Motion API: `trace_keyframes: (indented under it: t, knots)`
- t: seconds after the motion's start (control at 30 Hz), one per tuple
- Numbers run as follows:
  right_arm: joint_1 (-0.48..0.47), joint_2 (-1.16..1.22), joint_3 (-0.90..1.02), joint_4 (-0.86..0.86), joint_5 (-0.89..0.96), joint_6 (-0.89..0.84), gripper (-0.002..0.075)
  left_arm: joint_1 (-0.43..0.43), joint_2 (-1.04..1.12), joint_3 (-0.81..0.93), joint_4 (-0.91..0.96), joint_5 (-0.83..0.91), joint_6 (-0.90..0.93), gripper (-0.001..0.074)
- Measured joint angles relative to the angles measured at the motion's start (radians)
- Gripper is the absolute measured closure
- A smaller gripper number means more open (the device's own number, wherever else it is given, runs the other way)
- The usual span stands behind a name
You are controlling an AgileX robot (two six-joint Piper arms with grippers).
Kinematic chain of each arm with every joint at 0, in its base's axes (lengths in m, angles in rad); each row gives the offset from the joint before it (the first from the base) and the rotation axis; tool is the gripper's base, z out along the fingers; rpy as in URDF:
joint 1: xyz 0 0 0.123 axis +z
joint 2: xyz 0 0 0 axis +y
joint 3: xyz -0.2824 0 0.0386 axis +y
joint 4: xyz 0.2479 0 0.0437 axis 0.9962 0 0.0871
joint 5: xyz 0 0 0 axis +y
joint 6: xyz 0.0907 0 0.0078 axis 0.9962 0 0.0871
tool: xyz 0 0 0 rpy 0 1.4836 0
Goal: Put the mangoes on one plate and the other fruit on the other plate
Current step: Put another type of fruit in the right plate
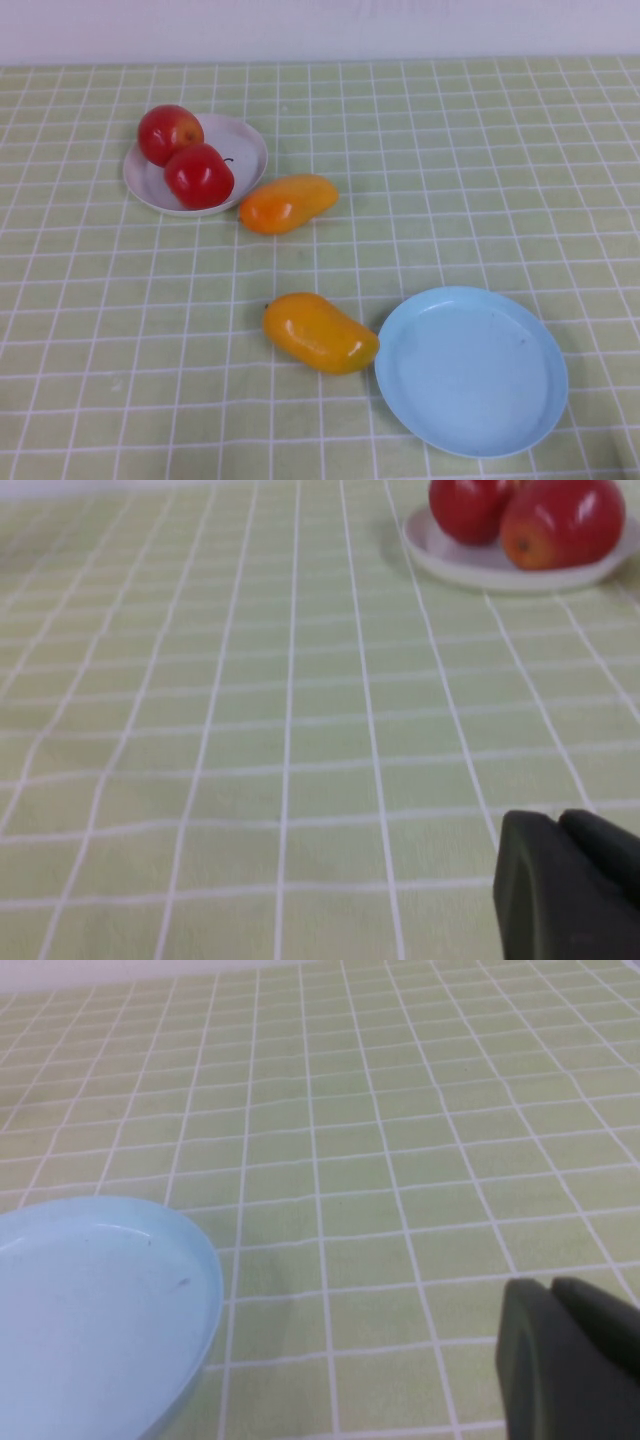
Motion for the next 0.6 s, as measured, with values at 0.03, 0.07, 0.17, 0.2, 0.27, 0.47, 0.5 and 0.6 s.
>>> trace_keyframes:
  t: [0.03,0.07,0.17,0.2,0.27,0.47,0.5,0.6]
  knots:
    - [0.0,0.0,0.0,0.0,0.0,0.0,0.0741,0.0,0.0,0.0,-0.002,0.015,0.002,0.0735]
    - [0.0,0.0,0.0,0.0,0.0,0.0,0.0742,0.0,0.0,0.0,-0.004,0.029,0.004,0.0735]
    - [0.0,0.0,0.0,0.0,0.0,0.0,0.0742,0.002,0.0,0.0,-0.004,0.046,0.007,0.0735]
    - [0.0,0.0,0.0,0.0,0.0,0.0,0.0742,0.002,0.0,0.0,-0.004,0.046,0.007,0.0735]
    - [0.0,0.0,0.0,0.0,0.0,0.0,0.0741,0.002,0.0,0.0,-0.004,0.046,0.007,0.0735]
    - [0.0,0.0,0.0,0.0,0.0,0.0,0.0742,0.002,0.0,0.0,-0.002,0.046,0.009,0.0735]
    - [0.0,0.0,0.0,0.0,0.0,0.0,0.0742,0.002,0.0,0.0,-0.002,0.046,0.009,0.0735]
    - [0.0,0.0,0.0,0.004,0.0,0.0,0.0742,0.002,0.0,0.0,-0.002,0.046,0.009,0.0735]
